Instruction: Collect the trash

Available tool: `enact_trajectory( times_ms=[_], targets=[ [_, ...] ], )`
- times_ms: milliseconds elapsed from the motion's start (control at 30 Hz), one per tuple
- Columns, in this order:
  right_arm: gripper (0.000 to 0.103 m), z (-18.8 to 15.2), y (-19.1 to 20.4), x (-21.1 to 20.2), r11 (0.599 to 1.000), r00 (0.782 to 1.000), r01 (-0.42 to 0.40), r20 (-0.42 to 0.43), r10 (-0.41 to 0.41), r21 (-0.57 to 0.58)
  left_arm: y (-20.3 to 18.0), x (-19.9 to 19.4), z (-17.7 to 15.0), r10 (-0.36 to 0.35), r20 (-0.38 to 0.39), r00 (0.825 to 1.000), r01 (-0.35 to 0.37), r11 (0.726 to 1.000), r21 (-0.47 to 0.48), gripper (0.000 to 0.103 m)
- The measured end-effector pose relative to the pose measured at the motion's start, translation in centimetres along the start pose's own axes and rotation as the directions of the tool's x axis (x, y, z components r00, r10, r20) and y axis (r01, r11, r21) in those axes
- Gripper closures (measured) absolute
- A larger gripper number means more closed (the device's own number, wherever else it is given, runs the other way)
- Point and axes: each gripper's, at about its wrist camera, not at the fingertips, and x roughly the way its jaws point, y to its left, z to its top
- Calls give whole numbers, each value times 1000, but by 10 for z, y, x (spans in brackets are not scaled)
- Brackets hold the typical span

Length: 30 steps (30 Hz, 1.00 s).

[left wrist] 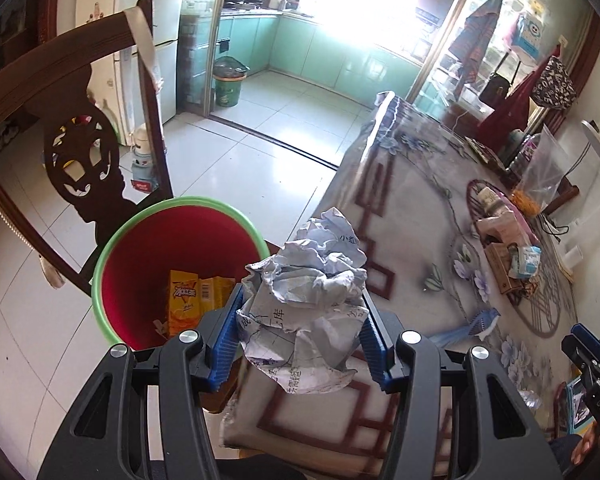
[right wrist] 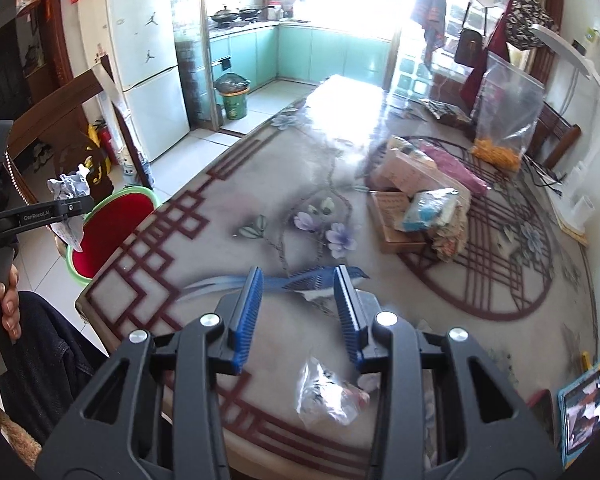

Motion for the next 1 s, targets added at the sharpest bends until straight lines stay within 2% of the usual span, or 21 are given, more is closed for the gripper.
enact_trajectory(
  times_ms=[100, 200, 233, 333, 433, 467, 533, 633, 700, 733, 767, 900, 1000],
  targets=[
    [65, -3, -18, 10, 995, 999, -37, -21, 39, 96, 9, -4, 0, 17, 12, 1000, -17, 1000, -6, 53],
    [62, -15, -41, 27, 981, 994, -44, -89, 62, 189, 25, -3, 0, 29, 6, 1000, -29, 999, -37, 53],
    [55, -19, -45, 33, 978, 991, -42, -116, 67, 206, 29, -1, -1, 28, 1, 1000, -28, 998, -50, 53],
    [45, -33, -48, 36, 970, 983, -66, -149, 103, 235, 37, 3, -5, 7, -20, 1000, -9, 996, -90, 53],
    [31, -47, -43, 30, 979, 981, -60, -169, 94, 194, 37, 4, -5, 7, -18, 1000, -9, 997, -83, 53],
    [29, -53, -42, 28, 979, 979, -65, -177, 99, 191, 37, 6, -5, 6, -20, 1000, -8, 997, -82, 53],
    [29, -66, -38, 32, 974, 967, -97, -211, 141, 206, 37, 7, -6, 1, -25, 1000, -3, 996, -86, 53],
    [29, -78, -31, 46, 976, 955, -89, -261, 140, 198, 35, 7, -6, -4, -21, 1000, 3, 997, -80, 53],
    [42, -85, -22, 58, 977, 945, -104, -289, 156, 187, 34, 5, -7, -4, -18, 1000, 3, 998, -70, 53],
    [56, -87, -19, 62, 979, 942, -105, -298, 155, 176, 34, 5, -7, -3, -16, 1000, 1, 998, -68, 53],
    [56, -88, -14, 67, 983, 939, -102, -311, 146, 152, 34, 4, -7, -2, -15, 1000, 1, 998, -69, 53],
    [58, -79, -6, 69, 988, 950, -94, -285, 127, 125, 40, 5, -7, -11, -15, 1000, 10, 996, -84, 53],
    [58, -58, 3, 67, 989, 960, -110, -247, 131, 99, 43, 6, -4, -15, -11, 1000, 14, 996, -90, 53]
  ],
)
